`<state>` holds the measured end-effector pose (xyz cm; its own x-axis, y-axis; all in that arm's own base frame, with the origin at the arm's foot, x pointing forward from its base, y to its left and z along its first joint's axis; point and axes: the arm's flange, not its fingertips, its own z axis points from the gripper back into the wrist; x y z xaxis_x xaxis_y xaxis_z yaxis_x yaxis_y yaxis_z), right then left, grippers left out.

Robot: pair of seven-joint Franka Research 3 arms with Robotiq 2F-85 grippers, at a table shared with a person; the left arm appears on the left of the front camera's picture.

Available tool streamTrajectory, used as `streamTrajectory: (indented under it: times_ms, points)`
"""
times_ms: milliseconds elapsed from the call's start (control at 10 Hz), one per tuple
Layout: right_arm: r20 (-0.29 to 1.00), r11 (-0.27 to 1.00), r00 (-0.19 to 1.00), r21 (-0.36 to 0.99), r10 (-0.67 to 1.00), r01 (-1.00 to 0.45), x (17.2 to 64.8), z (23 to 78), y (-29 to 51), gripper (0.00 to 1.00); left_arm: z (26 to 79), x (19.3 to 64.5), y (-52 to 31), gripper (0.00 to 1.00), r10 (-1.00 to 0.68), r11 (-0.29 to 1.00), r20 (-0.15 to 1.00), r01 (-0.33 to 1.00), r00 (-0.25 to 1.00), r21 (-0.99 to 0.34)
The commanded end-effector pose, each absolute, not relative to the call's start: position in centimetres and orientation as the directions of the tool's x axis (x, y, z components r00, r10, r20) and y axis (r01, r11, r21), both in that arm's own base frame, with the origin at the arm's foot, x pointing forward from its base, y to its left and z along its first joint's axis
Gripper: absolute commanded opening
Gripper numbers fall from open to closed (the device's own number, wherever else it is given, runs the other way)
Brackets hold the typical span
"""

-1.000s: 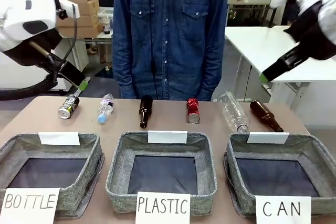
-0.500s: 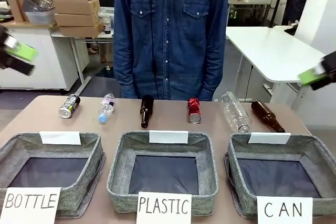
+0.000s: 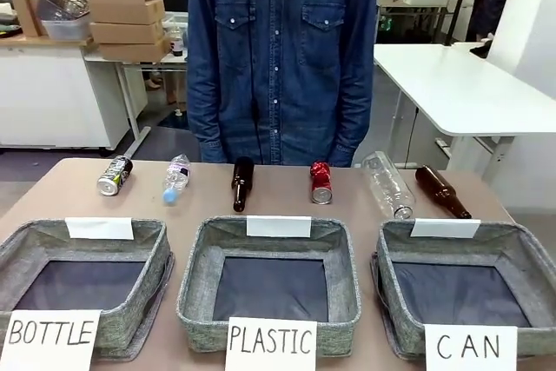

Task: Sort the can waste into the basket.
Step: Pick up the can waste from the table and place it in the right Fabric basket.

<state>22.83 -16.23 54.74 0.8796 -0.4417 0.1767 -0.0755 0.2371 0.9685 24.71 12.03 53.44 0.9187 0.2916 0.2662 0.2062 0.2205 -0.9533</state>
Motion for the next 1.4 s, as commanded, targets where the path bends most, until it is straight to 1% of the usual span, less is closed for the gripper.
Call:
streamTrajectory:
  times_ms: [0, 100, 900, 1000, 1100, 1200, 1300]
  points:
    - [0.072, 0.141, 0.719, 0.989, -0.691, 0.036, 23.9, 55.6, -13.2, 1.00, 50.2, 25.1, 11.3, 1.00, 0.312, 0.245, 0.192, 0.117, 0.930, -0.963]
    - [0.177, 0.237, 0.880, 0.969, -0.442, -0.076, 22.8, 54.7, -16.2, 1.00, 53.4, 24.7, 12.0, 1.00, 0.292, 0.221, 0.266, 0.206, 0.919, -0.953]
    - [0.177, 0.237, 0.880, 0.969, -0.442, -0.076, 22.8, 54.7, -16.2, 1.00, 53.4, 24.7, 12.0, 1.00, 0.292, 0.221, 0.266, 0.206, 0.919, -0.953]
    - [0.148, 0.227, 0.880, 0.973, -0.451, -0.047, 22.5, 54.5, -16.0, 1.00, 53.4, 24.7, 12.0, 1.00, 0.292, 0.221, 0.266, 0.206, 0.919, -0.953]
    - [0.210, 0.363, 0.890, 0.930, -0.405, -0.054, 24.5, 55.2, -13.8, 1.00, 53.4, 24.7, 12.0, 1.00, 0.292, 0.221, 0.266, 0.206, 0.919, -0.953]
    - [0.289, 0.484, 0.897, 0.869, -0.335, -0.100, 27.3, 56.0, -10.3, 1.00, 53.4, 24.7, 12.0, 1.00, 0.292, 0.221, 0.266, 0.206, 0.919, -0.953]
    - [0.341, 0.555, 0.892, 0.822, -0.298, -0.129, 29.5, 56.3, -7.6, 1.00, 53.4, 24.7, 12.0, 1.00, 0.292, 0.221, 0.266, 0.206, 0.919, -0.953]
